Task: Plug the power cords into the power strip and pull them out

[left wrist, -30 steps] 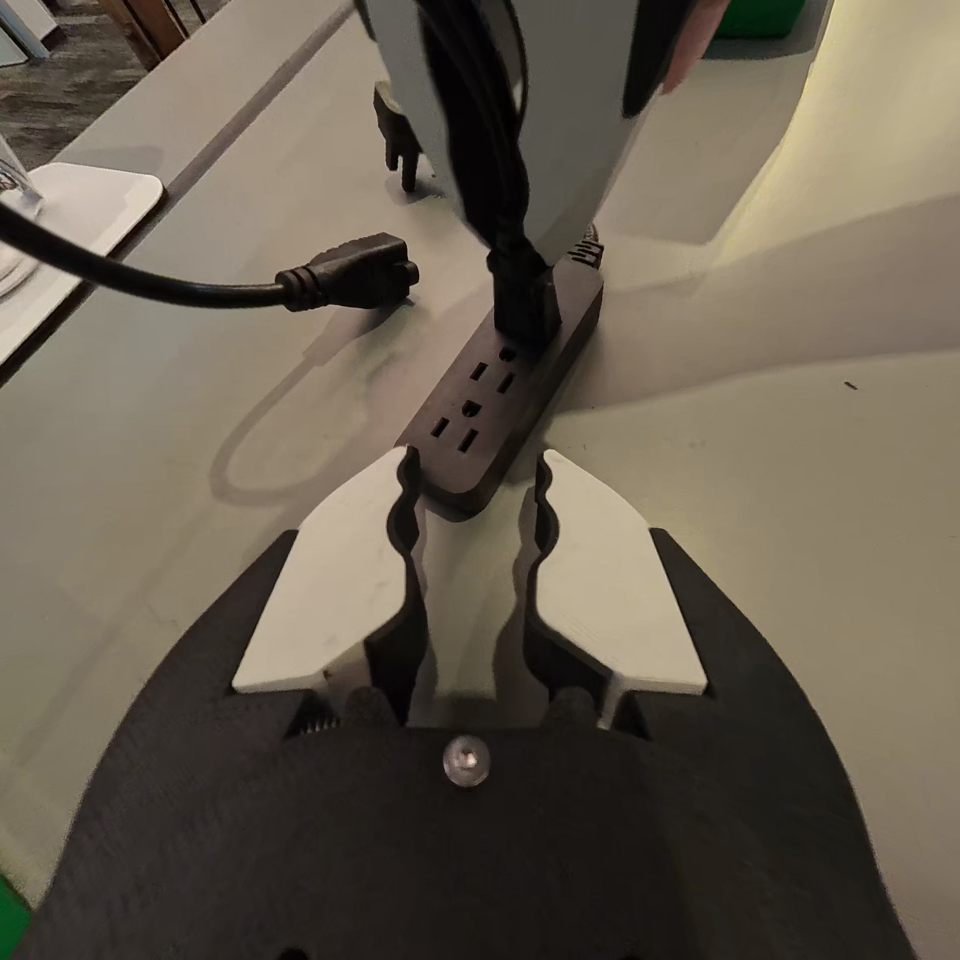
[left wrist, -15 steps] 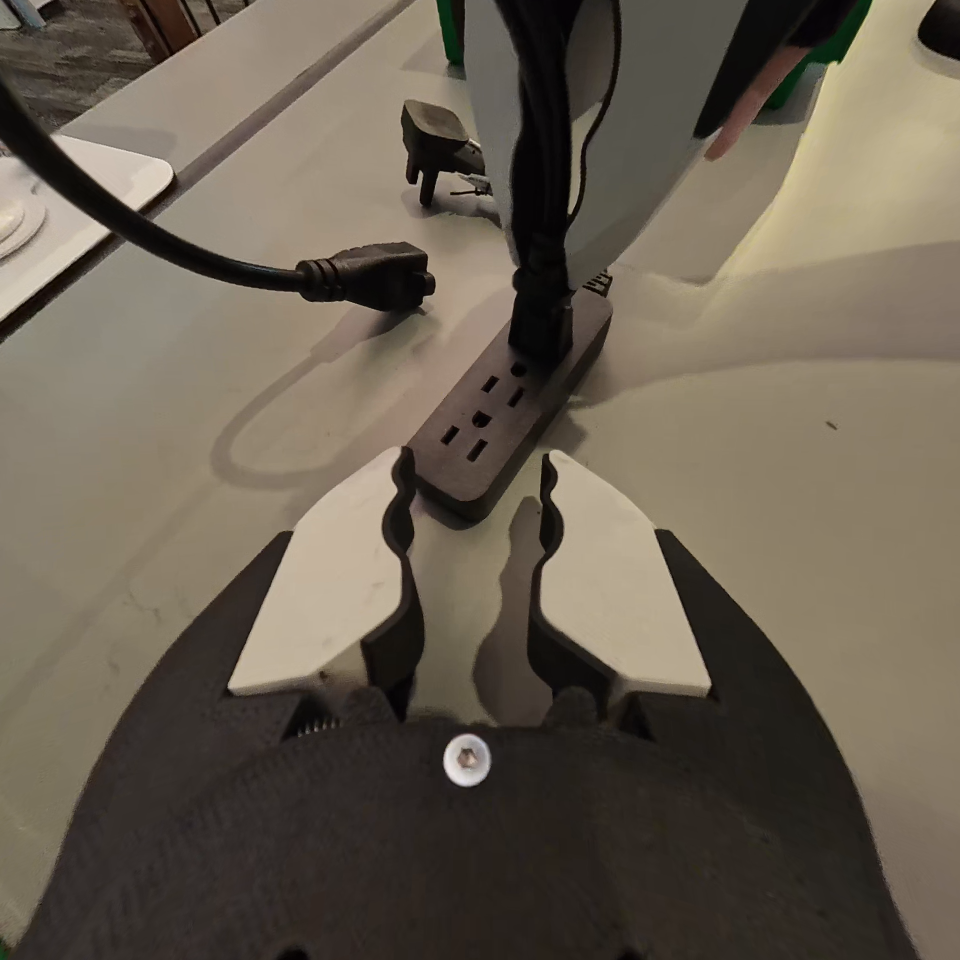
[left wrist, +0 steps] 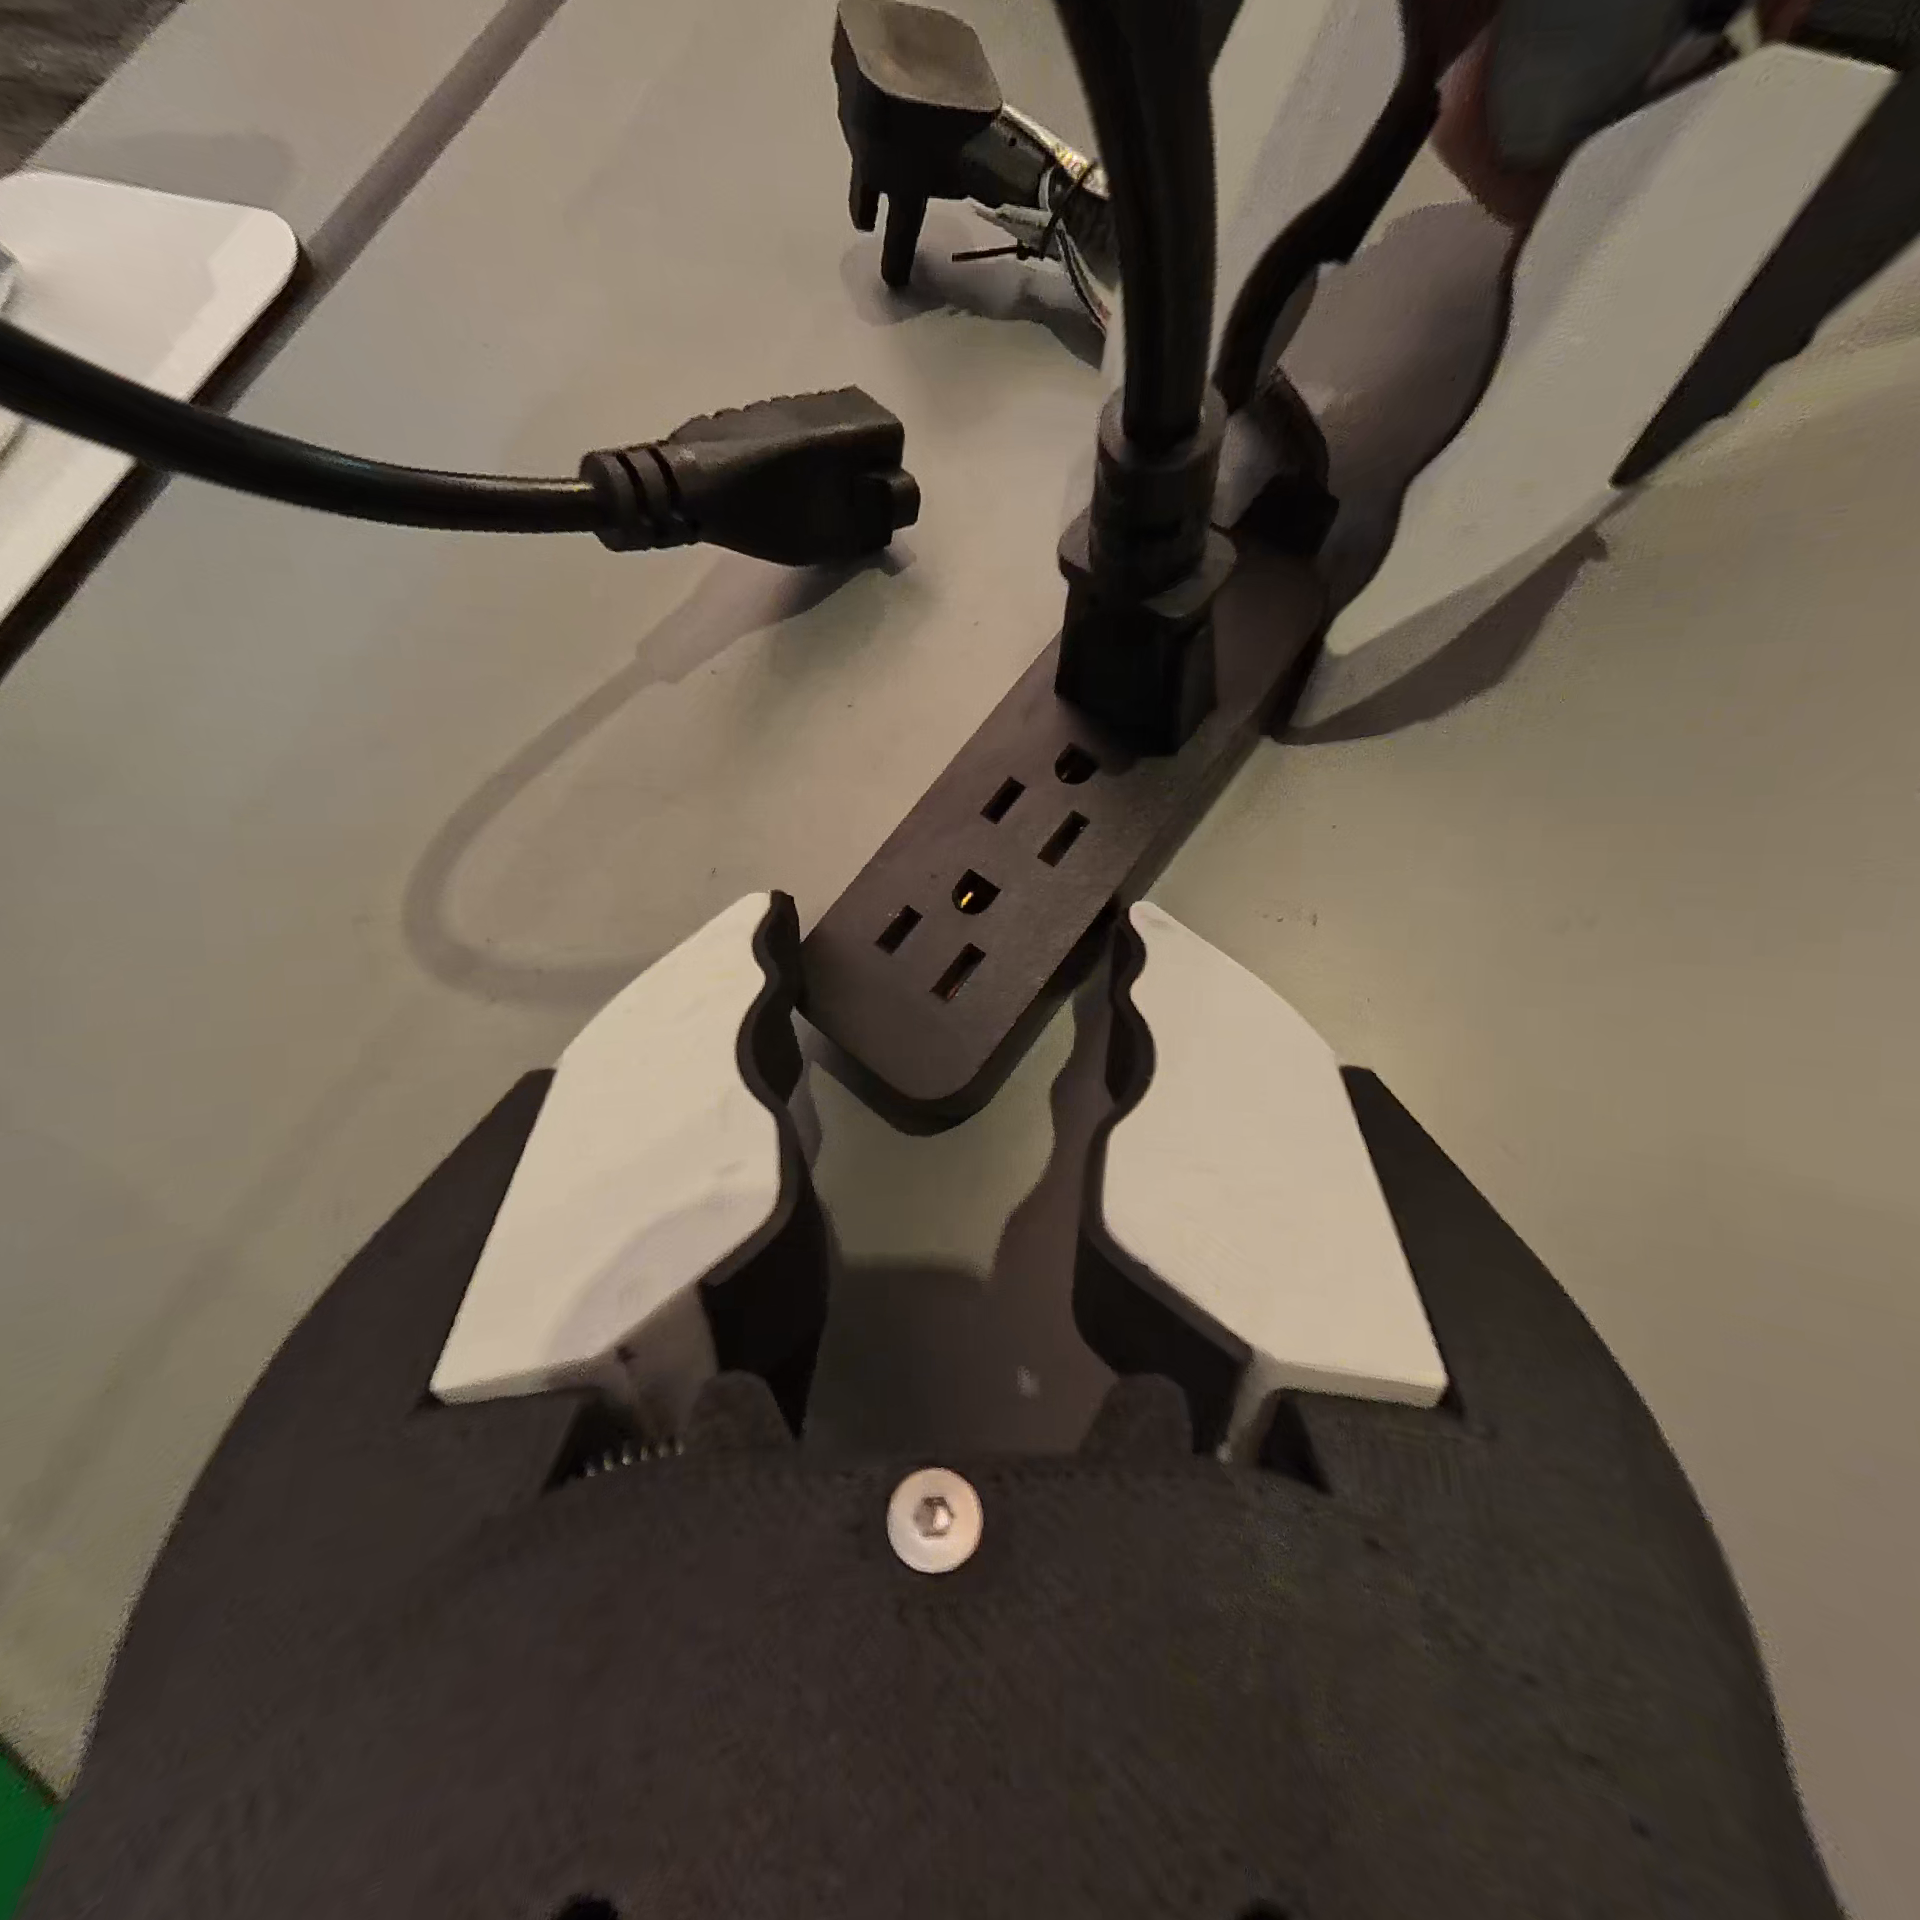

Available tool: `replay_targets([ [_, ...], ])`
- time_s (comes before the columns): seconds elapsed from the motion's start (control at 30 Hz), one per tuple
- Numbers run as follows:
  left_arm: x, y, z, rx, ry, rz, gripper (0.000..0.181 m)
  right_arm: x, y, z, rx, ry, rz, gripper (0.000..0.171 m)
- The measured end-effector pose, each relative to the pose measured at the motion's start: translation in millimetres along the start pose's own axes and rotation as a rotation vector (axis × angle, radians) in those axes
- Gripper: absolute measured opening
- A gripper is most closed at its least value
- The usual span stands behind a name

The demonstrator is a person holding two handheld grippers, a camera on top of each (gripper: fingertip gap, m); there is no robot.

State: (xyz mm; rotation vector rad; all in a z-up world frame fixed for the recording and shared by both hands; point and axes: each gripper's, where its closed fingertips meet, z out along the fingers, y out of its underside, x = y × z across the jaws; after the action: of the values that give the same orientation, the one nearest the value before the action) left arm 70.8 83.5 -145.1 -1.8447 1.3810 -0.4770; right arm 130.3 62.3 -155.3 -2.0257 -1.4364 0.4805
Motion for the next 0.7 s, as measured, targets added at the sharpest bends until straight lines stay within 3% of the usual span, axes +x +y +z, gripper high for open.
replay_targets([
  [0.17, 9.6, -6.4, -8.9, -0.029, 0.185, -0.25, 0.054, -11.1, -4.1, -12.1, -0.09, -0.394, 0.303, 0.044],
  [0.33, 7.6, -10.6, -14.8, 0.007, 0.176, -0.234, 0.038, -9.6, -9.8, -14.9, -0.159, -0.633, 0.49, 0.043],
  [0.7, 8.4, -9.9, -14.8, 0.017, 0.158, -0.216, 0.04, -11.7, -8.4, -8.3, -0.136, -0.603, 0.404, 0.043],
])
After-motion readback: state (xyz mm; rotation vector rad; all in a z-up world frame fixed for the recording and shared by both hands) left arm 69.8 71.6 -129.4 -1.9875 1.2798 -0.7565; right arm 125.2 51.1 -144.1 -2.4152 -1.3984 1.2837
